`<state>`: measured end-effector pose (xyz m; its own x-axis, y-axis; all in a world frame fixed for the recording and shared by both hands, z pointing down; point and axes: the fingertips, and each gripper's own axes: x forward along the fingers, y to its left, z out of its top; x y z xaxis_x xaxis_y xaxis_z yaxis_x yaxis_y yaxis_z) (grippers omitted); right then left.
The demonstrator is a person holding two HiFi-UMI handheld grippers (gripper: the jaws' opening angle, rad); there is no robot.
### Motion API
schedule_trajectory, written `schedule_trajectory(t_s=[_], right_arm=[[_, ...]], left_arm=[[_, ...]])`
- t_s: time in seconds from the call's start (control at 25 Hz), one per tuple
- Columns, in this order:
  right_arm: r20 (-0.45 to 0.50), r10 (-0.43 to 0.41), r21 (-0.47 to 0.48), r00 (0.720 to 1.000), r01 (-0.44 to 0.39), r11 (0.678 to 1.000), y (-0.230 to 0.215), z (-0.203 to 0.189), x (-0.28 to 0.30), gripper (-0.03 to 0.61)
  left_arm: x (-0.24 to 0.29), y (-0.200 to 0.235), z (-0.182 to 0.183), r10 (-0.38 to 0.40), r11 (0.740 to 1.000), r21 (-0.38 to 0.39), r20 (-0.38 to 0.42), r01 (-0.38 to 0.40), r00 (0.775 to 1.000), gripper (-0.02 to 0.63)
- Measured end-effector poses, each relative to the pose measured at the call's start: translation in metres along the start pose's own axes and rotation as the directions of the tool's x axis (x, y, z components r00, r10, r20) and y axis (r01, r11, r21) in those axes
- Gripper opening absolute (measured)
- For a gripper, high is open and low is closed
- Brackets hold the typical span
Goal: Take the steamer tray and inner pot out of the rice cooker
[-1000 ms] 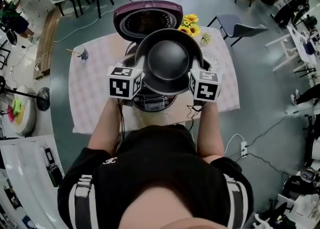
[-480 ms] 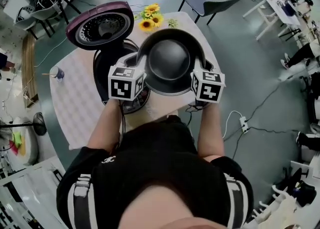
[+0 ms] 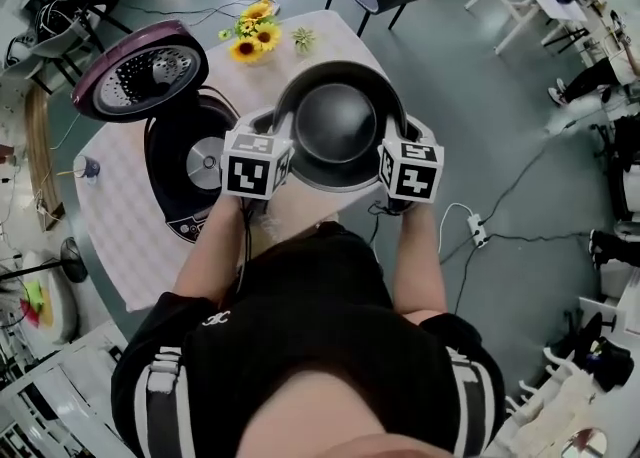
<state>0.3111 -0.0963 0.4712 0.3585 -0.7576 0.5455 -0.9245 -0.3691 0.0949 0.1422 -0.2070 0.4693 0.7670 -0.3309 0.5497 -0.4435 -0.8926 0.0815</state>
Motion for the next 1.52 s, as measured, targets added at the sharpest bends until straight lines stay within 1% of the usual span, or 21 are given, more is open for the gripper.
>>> schedule_trajectory(t_s=[0.24,0.4,0.52,0.76,1.16,1.32,1.44,1.52], right_arm=[[-0.111,0.034,0.005,0.993,-0.033,0.999,-0.032,-0.044,0.037,0.014],[-0.181,0.07,0.016,0.981,-0.068,0.998,-0.043,-0.076,0.059,0.014],[-0.224,0.101,0.029,0.969,-0.097,0.995,-0.046,-0.097,0.074,0.014],[-0.295,0.149,0.025,0.944,-0.149,0.989,-0.05,-0.124,0.096,0.014],[-0.367,0.178,0.027,0.913,-0.18,0.983,-0.045,-0.159,0.111,0.014],[-0.374,0.173,0.035,0.911,-0.172,0.984,-0.043,-0.17,0.112,0.014],[-0.376,0.165,0.024,0.912,-0.168,0.985,-0.042,-0.174,0.114,0.014],[-0.387,0.163,0.014,0.907,-0.171,0.985,-0.04,-0.178,0.116,0.014]], left_arm=[[0.054,-0.02,-0.031,-0.011,0.999,-0.042,-0.117,0.006,0.993,0.044],[0.079,-0.031,-0.056,-0.008,0.997,-0.071,-0.202,-0.006,0.979,0.044],[0.093,-0.034,-0.072,-0.007,0.996,-0.089,-0.249,-0.015,0.968,0.044],[0.11,-0.039,-0.097,0.0,0.991,-0.124,-0.325,-0.043,0.946,0.045],[0.122,-0.043,-0.133,-0.018,0.985,-0.165,-0.395,-0.051,0.919,0.046],[0.124,-0.043,-0.142,-0.019,0.985,-0.164,-0.404,-0.052,0.915,0.046],[0.127,-0.042,-0.149,-0.022,0.984,-0.169,-0.407,-0.052,0.913,0.046],[0.129,-0.041,-0.153,-0.022,0.984,-0.171,-0.409,-0.054,0.912,0.046]])
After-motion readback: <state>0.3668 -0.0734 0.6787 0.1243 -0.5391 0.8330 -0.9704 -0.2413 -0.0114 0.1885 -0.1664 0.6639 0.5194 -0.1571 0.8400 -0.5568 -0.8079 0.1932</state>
